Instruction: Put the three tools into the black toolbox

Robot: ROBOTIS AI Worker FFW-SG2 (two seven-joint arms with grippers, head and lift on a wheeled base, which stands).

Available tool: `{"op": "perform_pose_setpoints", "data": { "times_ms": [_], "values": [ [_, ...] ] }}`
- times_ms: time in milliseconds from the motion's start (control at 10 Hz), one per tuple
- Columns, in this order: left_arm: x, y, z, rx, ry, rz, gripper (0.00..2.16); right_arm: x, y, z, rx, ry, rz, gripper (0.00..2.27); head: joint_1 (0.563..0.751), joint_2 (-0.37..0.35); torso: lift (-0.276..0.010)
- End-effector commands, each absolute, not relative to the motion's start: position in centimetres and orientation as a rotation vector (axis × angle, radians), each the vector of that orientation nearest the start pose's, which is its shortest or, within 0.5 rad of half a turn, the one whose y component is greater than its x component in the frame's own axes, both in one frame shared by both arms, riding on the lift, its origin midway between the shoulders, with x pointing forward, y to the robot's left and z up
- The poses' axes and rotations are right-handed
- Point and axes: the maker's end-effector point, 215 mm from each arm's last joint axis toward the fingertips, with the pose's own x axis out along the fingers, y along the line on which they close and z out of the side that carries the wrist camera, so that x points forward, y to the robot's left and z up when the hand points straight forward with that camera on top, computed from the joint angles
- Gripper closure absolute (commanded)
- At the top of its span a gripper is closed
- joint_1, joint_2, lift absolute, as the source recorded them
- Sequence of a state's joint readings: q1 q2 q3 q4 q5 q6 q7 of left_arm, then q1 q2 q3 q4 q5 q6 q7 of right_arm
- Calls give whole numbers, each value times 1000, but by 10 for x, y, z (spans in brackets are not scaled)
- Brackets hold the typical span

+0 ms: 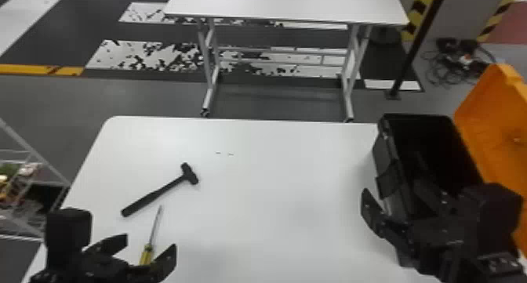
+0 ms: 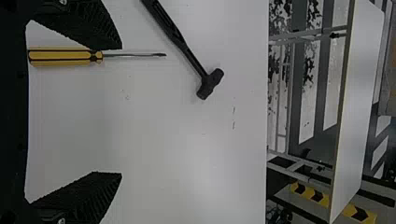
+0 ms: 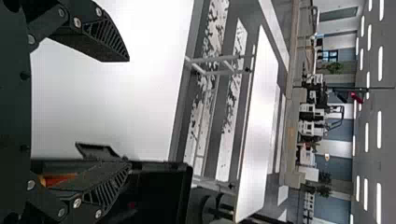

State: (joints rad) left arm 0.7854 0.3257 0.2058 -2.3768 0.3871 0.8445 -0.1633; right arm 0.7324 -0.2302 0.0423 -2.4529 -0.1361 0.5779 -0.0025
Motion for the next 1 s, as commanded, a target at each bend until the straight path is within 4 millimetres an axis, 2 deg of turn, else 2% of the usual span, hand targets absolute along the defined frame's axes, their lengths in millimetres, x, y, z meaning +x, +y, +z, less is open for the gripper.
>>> {"op": "perform_pose_setpoints", "data": {
  "times_ms": [0,200,300,400,700,900],
  "values": [
    [278,290,-484,-83,871,-209,36,347,-156,-385,-3,455,252,76,695,97,-51],
    [250,345,-505,-202,1043,-107,36,339,-144,-395,-1,478,273,76,695,264,-51],
    [238,363,-510,-256,1104,-68,56,334,-143,-401,-1,490,276,76,695,308,-51],
    [229,373,-509,-293,1132,-43,60,333,-144,-405,-5,496,277,80,695,350,-51],
    [210,363,-509,-357,1242,-34,93,333,-140,-407,-20,496,294,80,695,350,-51],
    [238,370,-498,-326,1186,-3,93,336,-136,-410,-32,496,310,80,695,350,-51]
  ]
}}
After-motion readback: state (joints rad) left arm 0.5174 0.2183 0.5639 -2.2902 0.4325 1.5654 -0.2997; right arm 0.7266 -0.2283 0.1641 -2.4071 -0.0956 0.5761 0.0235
